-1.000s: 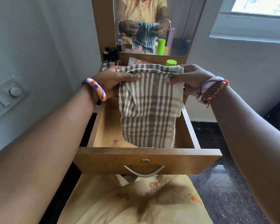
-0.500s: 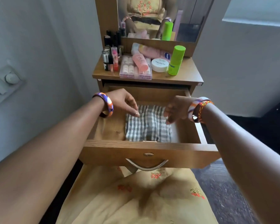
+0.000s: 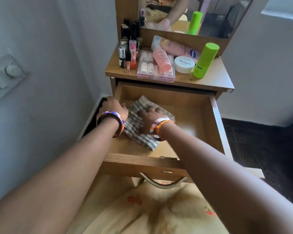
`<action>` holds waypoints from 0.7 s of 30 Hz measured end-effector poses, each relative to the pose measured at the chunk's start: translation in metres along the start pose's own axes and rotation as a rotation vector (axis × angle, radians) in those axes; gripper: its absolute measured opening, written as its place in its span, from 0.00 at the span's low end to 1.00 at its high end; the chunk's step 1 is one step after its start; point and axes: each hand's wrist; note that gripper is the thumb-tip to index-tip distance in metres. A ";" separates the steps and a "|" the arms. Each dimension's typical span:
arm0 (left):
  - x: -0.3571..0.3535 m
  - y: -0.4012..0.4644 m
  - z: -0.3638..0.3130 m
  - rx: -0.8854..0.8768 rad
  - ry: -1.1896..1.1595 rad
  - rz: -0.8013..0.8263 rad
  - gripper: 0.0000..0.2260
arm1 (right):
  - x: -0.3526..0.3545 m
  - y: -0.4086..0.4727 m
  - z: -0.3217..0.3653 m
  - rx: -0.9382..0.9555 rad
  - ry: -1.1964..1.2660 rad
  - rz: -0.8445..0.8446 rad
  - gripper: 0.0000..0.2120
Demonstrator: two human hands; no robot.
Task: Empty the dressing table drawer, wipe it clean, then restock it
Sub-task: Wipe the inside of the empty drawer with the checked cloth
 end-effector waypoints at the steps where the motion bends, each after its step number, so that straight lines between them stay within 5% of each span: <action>1: 0.000 0.000 0.001 -0.003 0.006 0.008 0.19 | 0.002 -0.001 -0.012 -0.056 0.046 0.021 0.30; 4: -0.001 -0.001 0.002 -0.003 0.007 0.008 0.15 | 0.013 -0.012 -0.066 -0.274 0.072 0.200 0.21; 9: -0.006 0.002 0.002 -0.011 -0.065 0.005 0.15 | 0.034 -0.014 -0.081 -0.404 0.076 0.226 0.25; 15: -0.004 0.007 0.006 -0.007 -0.217 -0.021 0.22 | -0.001 0.034 0.009 -0.118 0.147 0.086 0.19; 18: -0.001 0.006 0.006 0.014 -0.236 -0.017 0.22 | -0.004 0.028 0.036 0.128 -0.031 0.024 0.41; 21: 0.000 0.003 0.005 0.015 -0.252 -0.012 0.21 | -0.020 0.014 0.012 0.222 -0.332 0.197 0.43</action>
Point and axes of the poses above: each hand's wrist, its own y-axis towards the middle knuckle, its own x-axis out of the back of the hand, z = x × y, and after that the axes turned 4 degrees about z, right-handed
